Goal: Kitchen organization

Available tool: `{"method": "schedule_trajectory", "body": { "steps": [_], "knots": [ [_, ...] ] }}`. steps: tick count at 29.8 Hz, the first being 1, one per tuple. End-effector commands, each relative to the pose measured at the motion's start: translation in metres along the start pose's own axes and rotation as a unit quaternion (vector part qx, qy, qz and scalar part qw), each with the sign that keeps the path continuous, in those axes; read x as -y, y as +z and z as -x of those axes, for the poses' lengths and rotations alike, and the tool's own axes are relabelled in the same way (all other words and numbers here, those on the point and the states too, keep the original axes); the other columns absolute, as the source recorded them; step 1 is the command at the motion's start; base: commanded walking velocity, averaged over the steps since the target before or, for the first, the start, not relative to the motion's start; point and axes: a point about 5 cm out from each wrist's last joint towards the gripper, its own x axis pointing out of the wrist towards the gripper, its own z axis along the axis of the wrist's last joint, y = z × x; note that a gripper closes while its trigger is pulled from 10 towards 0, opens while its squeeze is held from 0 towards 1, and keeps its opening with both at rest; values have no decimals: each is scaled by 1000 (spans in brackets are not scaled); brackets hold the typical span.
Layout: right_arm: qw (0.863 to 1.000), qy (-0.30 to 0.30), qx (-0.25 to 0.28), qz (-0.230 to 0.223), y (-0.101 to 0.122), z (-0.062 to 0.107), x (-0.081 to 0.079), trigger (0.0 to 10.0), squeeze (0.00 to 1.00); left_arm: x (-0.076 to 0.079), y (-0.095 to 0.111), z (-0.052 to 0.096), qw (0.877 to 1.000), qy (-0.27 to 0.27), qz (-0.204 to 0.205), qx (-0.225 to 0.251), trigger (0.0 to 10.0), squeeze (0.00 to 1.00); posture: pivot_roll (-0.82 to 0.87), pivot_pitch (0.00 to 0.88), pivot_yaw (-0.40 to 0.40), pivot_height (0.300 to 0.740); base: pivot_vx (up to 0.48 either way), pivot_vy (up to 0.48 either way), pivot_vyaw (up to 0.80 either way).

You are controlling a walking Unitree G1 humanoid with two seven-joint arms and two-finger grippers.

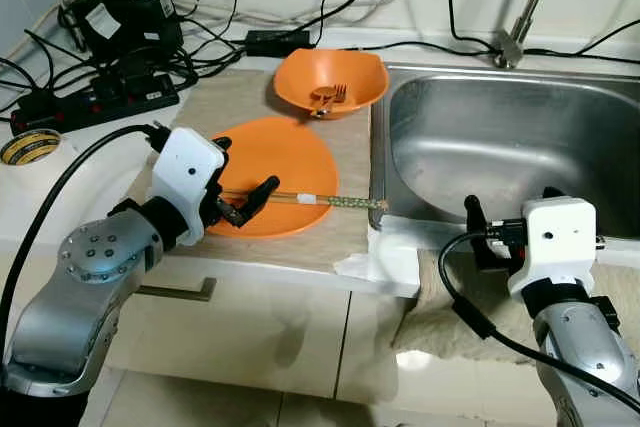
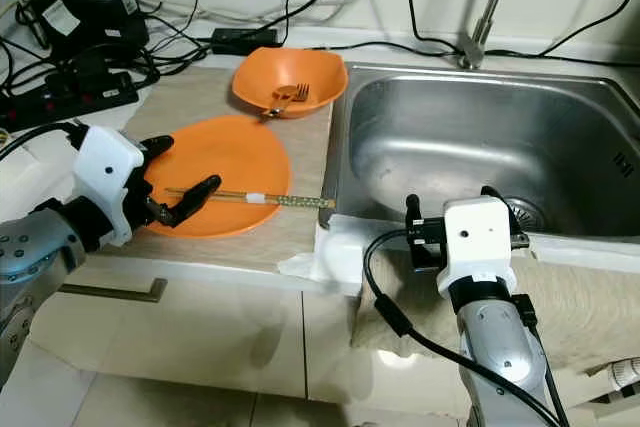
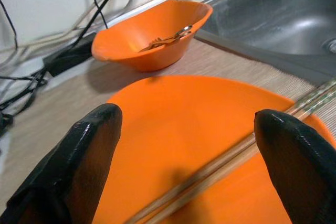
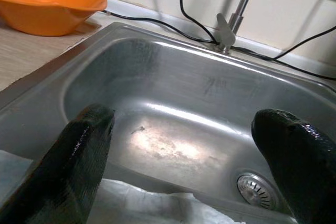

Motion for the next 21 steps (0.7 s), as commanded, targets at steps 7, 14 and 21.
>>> {"method": "schedule_trajectory", "body": {
  "steps": [7, 14, 21],
  "knots": [
    [1000, 13, 3, -9, -1, -2, -7, 10000, 0, -2, 0, -8, 998, -28, -46, -10, 10000, 0, 23, 0, 51, 736, 0, 0, 0],
    [1000, 13, 5, -13, -2, -3, -10, 10000, 0, -5, -2, -16, 997, -33, -63, -15, 10000, 0, 14, 0, 62, 736, 0, 0, 0],
    [1000, 7, 4, -16, -3, -2, -10, 10000, 0, -5, -6, -24, 997, -27, -69, -22, 10000, 0, 3, 0, 72, 736, 0, 0, 0]
  ]
}}
